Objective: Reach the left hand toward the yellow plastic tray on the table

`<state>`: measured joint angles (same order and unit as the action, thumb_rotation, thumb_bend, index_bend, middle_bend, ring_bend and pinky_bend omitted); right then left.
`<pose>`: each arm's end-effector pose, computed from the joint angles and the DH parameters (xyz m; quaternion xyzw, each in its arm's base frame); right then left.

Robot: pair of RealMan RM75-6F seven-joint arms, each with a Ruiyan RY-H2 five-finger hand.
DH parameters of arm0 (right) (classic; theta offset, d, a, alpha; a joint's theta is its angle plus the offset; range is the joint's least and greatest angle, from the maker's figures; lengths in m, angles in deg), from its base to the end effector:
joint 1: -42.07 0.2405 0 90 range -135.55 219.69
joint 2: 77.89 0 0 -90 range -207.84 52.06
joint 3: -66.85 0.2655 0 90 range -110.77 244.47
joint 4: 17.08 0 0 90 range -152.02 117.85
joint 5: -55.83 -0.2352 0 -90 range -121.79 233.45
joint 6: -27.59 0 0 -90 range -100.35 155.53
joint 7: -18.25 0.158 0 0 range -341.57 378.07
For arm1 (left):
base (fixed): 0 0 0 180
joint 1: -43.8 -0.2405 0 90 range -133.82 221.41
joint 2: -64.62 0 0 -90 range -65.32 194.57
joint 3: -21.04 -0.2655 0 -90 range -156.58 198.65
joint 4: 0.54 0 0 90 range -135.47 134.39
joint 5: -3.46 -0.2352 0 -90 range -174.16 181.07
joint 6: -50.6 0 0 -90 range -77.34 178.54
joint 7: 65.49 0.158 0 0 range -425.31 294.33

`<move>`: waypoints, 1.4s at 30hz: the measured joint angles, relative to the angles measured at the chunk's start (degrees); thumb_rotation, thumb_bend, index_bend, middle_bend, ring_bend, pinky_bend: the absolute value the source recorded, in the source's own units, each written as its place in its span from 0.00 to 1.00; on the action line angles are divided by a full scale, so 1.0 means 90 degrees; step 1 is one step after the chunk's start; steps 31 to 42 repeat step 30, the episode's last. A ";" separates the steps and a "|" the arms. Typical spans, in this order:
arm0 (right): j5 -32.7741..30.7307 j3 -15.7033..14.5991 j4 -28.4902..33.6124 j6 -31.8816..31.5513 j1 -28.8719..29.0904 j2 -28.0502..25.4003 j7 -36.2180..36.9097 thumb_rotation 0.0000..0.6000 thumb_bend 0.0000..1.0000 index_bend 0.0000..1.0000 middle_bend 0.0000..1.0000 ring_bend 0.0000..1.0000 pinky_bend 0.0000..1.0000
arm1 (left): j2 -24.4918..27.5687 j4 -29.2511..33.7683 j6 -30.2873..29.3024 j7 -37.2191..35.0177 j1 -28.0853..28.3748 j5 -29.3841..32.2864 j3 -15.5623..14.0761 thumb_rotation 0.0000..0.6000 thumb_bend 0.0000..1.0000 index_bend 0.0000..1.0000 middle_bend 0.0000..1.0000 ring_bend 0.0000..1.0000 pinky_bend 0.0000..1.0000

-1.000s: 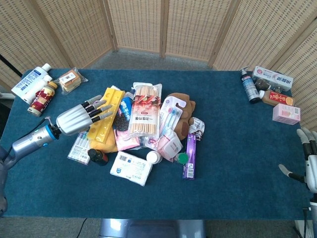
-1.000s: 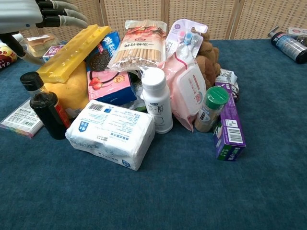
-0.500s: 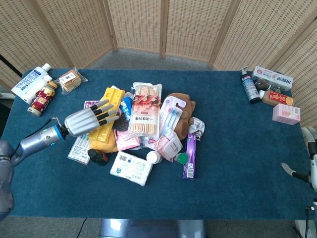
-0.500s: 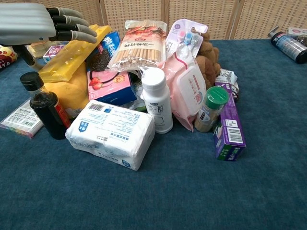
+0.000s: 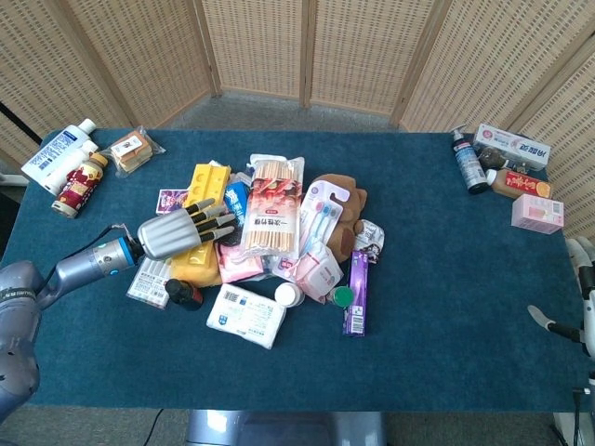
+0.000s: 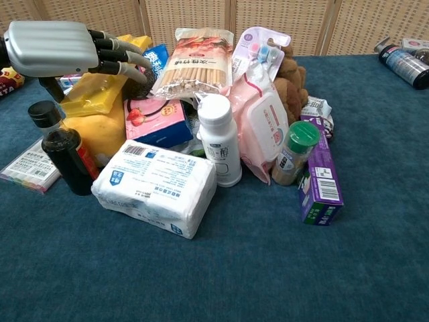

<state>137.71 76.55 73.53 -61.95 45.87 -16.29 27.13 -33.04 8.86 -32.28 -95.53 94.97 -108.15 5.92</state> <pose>-0.3358 -0.2168 0.1941 0.5125 -0.3669 0.4620 0.6240 -0.2146 0.4500 0.0409 -0.8959 0.0536 -0.3334 0.2886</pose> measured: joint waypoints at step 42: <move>0.0319 -0.0098 0.0278 -0.0070 -0.0001 -0.0015 -0.0008 1.00 0.00 0.00 0.00 0.00 0.00 | 0.1443 0.1105 -0.2041 0.0503 0.0412 0.0689 0.0607 1.00 0.00 0.73 0.68 0.72 0.75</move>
